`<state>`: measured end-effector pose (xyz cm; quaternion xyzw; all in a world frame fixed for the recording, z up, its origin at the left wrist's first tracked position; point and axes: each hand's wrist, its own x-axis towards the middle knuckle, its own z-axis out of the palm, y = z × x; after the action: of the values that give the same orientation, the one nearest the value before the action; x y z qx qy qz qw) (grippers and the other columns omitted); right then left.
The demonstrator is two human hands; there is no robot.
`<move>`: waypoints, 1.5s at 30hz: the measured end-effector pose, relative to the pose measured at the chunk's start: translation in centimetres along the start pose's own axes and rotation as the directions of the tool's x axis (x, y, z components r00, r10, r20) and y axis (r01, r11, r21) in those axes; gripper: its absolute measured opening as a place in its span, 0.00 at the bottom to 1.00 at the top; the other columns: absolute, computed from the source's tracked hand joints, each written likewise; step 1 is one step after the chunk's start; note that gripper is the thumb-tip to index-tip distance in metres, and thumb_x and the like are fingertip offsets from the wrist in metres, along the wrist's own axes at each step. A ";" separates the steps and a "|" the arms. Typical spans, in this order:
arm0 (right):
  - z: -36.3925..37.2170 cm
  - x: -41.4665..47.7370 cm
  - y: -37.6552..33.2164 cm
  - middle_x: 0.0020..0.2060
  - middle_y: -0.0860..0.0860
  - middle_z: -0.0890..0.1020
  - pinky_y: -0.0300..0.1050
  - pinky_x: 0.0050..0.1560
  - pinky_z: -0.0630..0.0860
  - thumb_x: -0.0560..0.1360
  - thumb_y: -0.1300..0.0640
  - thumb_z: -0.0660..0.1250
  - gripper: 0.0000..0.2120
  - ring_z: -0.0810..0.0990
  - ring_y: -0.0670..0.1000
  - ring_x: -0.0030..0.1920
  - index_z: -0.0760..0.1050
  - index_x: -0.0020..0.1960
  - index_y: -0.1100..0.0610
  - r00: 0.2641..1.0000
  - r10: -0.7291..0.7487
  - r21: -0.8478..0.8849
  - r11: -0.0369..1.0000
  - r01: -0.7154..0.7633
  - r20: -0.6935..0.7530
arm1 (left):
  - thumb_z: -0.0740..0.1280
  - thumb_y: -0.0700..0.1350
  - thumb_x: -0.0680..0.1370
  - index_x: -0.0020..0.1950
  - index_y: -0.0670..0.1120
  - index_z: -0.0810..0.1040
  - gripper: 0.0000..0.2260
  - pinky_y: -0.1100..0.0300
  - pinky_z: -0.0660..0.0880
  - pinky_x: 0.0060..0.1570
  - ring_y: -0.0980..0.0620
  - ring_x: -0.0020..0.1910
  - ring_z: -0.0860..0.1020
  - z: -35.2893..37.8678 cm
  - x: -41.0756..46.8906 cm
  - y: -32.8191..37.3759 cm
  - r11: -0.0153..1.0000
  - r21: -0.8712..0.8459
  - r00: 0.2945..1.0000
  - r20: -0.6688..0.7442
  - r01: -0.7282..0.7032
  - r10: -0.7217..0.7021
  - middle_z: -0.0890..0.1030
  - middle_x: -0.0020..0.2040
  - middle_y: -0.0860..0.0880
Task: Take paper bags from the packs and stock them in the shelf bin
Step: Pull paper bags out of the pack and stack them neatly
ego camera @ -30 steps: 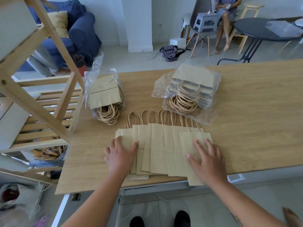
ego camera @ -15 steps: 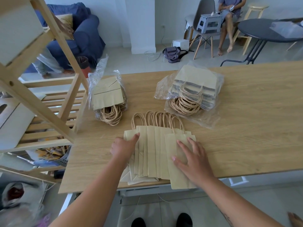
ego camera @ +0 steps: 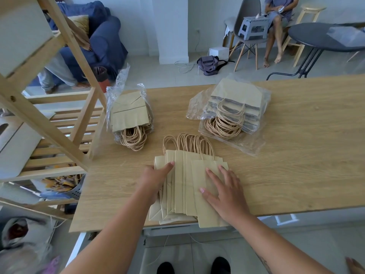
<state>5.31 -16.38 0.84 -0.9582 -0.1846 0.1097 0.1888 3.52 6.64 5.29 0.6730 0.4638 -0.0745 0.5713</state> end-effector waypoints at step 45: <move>-9.0 6.4 -7.9 0.55 0.43 0.81 0.39 0.52 0.75 0.72 0.54 0.76 0.24 0.79 0.40 0.54 0.67 0.62 0.45 1.000 -0.022 0.820 0.572 0.014 -0.001 | 0.77 0.40 0.71 0.65 0.49 0.71 0.25 0.62 0.80 0.50 0.58 0.53 0.82 -2.9 -3.5 5.4 0.779 -0.266 0.772 0.155 -0.568 0.616 0.84 0.55 0.52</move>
<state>11.21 -9.96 11.25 -0.7600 -0.1234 0.1850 0.6107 4.17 7.66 12.23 0.7092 0.1617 0.0797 0.6815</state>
